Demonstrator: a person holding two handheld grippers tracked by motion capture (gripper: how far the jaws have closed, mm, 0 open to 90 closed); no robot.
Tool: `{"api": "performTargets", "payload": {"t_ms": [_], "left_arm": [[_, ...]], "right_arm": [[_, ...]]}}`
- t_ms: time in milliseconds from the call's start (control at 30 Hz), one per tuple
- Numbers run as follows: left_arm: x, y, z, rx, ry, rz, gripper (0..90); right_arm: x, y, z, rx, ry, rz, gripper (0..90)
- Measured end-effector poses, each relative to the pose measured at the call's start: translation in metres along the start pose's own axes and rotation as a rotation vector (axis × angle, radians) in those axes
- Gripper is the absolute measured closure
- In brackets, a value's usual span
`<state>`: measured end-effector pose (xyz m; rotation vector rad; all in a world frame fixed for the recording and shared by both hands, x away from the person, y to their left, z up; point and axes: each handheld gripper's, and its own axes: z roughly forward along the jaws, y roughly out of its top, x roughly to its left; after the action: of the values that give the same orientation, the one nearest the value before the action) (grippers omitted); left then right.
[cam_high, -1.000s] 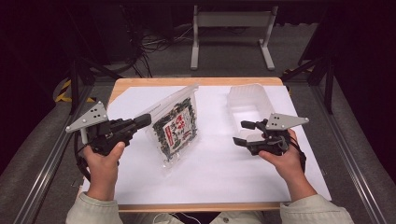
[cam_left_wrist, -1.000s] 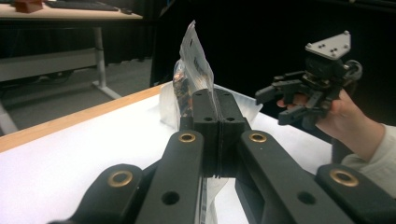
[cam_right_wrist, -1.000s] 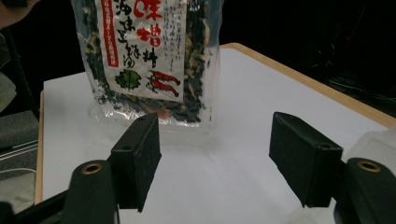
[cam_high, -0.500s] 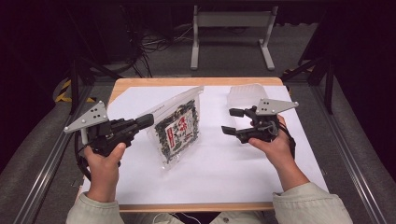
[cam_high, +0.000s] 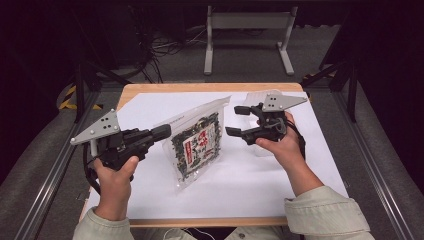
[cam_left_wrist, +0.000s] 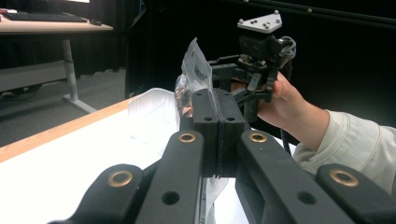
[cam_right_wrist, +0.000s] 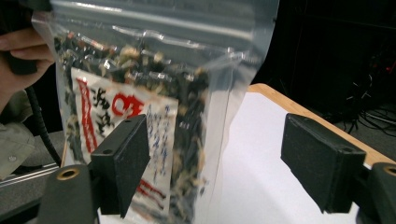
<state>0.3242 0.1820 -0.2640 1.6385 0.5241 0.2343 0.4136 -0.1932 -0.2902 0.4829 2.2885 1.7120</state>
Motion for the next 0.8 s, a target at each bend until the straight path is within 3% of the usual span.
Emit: {"api": "performTargets", "payload": {"t_ms": [600, 733, 800], "left_arm": [[-0.007, -0.003, 0.01, 0.001, -0.056, 0.002, 89.5], [-0.006, -0.004, 0.01, 0.0, -0.052, 0.003, 89.5], [-0.005, -0.005, 0.01, -0.005, -0.034, 0.009, 89.5]], "right_arm": [[-0.001, 0.005, 0.02, -0.092, 0.105, -0.004, 23.6], [0.001, 0.005, 0.02, -0.093, 0.139, -0.019, 32.4], [0.002, 0.006, 0.019, -0.081, 0.138, -0.05, 39.8]]}}
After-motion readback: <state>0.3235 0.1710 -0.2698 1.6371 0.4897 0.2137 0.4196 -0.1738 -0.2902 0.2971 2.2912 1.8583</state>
